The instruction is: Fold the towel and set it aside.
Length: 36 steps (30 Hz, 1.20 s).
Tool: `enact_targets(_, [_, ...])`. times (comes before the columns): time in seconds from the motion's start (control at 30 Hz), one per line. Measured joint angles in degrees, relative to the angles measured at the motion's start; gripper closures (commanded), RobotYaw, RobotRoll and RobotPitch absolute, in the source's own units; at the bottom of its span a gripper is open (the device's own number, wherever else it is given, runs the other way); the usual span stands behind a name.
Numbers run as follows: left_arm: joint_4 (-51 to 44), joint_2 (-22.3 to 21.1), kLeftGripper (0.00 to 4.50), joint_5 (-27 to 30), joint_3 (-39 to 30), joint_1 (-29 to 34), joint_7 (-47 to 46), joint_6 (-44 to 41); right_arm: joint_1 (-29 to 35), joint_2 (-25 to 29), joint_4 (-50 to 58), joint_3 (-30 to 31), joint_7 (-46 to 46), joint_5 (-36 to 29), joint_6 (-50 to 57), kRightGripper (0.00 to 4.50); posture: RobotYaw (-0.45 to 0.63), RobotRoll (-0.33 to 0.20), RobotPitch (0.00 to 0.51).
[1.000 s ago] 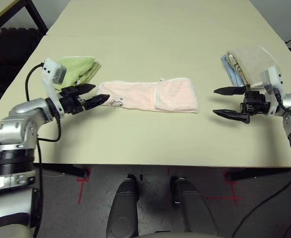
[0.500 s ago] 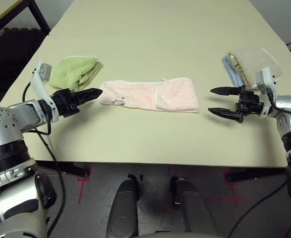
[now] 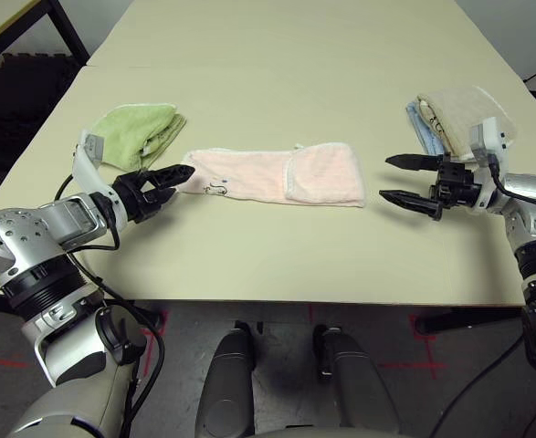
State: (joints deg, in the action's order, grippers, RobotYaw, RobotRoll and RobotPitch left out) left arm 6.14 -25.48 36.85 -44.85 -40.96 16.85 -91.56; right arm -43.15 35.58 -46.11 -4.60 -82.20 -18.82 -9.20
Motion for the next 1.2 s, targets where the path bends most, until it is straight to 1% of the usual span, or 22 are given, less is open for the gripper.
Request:
enact_targets(0.17, [1.5,-0.1,0.0,0.0,-0.1,0.0,-0.8,0.0,0.0,0.0,0.4,0.0,0.0,0.0,0.0,0.05,0.07,0.0,0.215])
enact_targets(0.37, [1.7,0.7,0.0,0.2,0.9,-0.3,-1.1,0.0,0.0,0.0,0.4,0.0,0.1,0.0,0.0,0.05,0.07,0.0,0.211])
enact_targets(0.73, [6.5,3.9,0.0,0.0,1.3,-4.0,-1.2,0.4,0.0,0.1,0.5,0.0,-0.2,0.6,-0.1,0.05,0.06,0.0,0.194])
enact_targets(0.9, [8.4,4.0,0.0,-0.1,3.0,-4.4,-1.2,2.9,0.0,0.1,0.5,0.0,-0.6,0.9,-0.5,0.05,0.05,0.0,0.192])
enact_targets(1.07, [10.5,4.0,0.0,-1.2,3.4,-4.6,-2.8,9.8,0.0,0.0,1.0,0.0,-0.9,0.9,-0.5,0.05,0.06,0.0,0.19])
enact_targets(1.2, [10.5,3.9,0.0,-1.4,3.0,-4.6,-4.7,13.3,0.2,0.0,1.3,0.0,-1.0,0.9,-0.5,0.05,0.06,0.0,0.19])
